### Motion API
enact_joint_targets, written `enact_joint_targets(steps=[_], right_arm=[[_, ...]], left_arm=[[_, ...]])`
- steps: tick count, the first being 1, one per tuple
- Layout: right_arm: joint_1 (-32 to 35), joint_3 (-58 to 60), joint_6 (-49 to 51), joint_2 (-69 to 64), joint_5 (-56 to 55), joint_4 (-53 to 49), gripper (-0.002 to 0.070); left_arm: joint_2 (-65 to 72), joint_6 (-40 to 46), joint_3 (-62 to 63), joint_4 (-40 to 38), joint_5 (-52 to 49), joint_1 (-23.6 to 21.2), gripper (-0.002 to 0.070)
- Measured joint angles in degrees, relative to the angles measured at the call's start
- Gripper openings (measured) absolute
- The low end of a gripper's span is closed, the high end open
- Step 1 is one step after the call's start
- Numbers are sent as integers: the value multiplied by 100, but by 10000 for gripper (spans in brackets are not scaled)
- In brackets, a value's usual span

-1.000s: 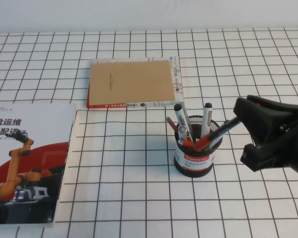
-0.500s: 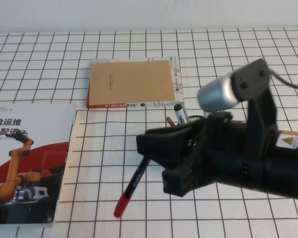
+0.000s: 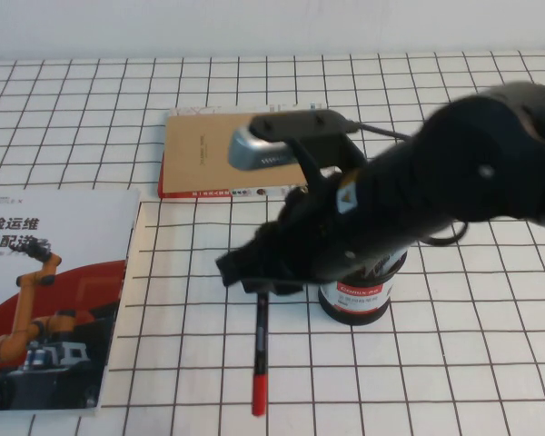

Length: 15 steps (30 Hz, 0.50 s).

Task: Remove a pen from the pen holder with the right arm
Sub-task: 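Take a marker out of the pen holder and lay it on the table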

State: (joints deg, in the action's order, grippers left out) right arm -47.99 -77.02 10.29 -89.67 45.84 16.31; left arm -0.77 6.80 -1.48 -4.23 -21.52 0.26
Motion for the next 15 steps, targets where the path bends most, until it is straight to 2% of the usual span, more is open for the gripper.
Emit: enact_joint_targets(steps=[15], right_arm=[[28,-4446,808,-3457,1024,-252,53]], left_arm=[[0,0,0,0,0,0,-4]])
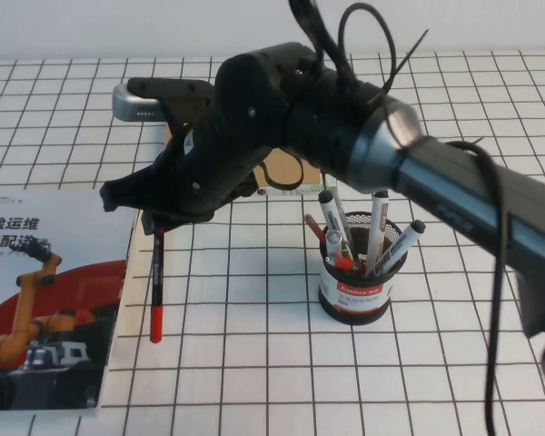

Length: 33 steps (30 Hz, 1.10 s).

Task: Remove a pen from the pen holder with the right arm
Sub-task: 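Take a marker out of the pen holder and lay it on the table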

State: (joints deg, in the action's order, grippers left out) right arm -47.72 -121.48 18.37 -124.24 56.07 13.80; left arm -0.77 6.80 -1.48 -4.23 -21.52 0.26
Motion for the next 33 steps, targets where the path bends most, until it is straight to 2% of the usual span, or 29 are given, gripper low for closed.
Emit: enact_joint_targets(steps=[8,18,20,24,27,33], right_arm=[[298,-1117,110,-1109,207,322,53],[484,-1261,104,-1476,126,652,55],[484,-1261,-3,-1499,122,666,83],[484,-1261,-189,-1608,144,666,230],[484,-1261,-198,-1643,155,656,312],[484,-1261,-198,-1622,167,656,344]], left_arm=[[0,0,0,0,0,0,-4],[0,0,0,0,0,0,-4],[0,0,0,0,0,0,-4],[0,0,0,0,0,0,-6],[0,0,0,0,0,0,-6],[0,0,0,0,0,0,-6]])
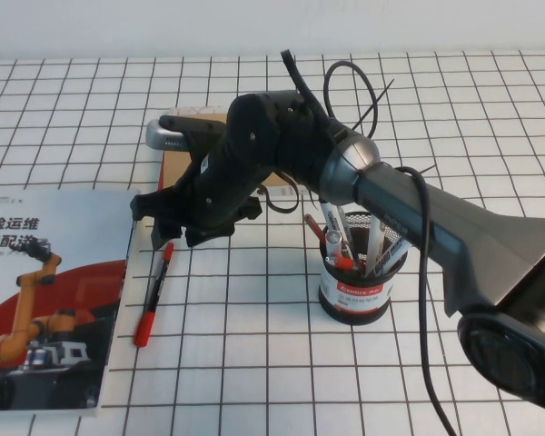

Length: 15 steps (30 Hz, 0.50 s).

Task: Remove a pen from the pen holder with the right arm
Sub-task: 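Take a marker out of the pen holder and lay it on the table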

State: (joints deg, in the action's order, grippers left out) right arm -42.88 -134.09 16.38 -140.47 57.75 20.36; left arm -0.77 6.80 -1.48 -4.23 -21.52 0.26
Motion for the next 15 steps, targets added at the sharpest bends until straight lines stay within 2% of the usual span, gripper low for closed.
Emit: enact_joint_targets(steps=[4,7,11,15], right_arm=[[-30,0,0,332,143,-212,325],[-154,0,0,831,429,-672,232],[-454,0,-53,1579,977,-1346,54],[-772,0,-109,2096,1335,-1972,-1]], left_arm=[[0,0,0,0,0,0,-6],[0,0,0,0,0,0,-6],[0,0,0,0,0,0,-6],[0,0,0,0,0,0,-6]])
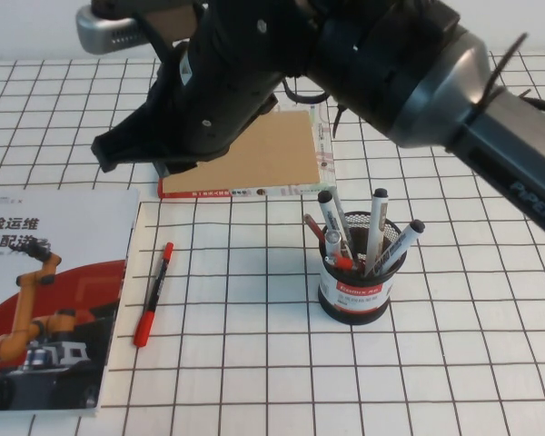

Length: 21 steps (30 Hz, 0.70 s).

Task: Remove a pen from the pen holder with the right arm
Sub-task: 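Take a marker out of the pen holder and lay it on the table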

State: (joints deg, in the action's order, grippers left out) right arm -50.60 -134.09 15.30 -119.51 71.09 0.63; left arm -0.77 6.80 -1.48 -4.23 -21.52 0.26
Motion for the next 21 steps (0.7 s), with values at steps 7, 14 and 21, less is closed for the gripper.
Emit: enact_joint_targets(steps=[7,14,21], right_arm=[[-237,461,-22,587,75,-540,-13],[-237,2376,128,1803,-416,-630,-15],[-237,4789,510,3573,-1216,-1075,-15]], left_arm=[[0,0,0,0,0,0,-6],[0,0,0,0,0,0,-6],[0,0,0,0,0,0,-6]])
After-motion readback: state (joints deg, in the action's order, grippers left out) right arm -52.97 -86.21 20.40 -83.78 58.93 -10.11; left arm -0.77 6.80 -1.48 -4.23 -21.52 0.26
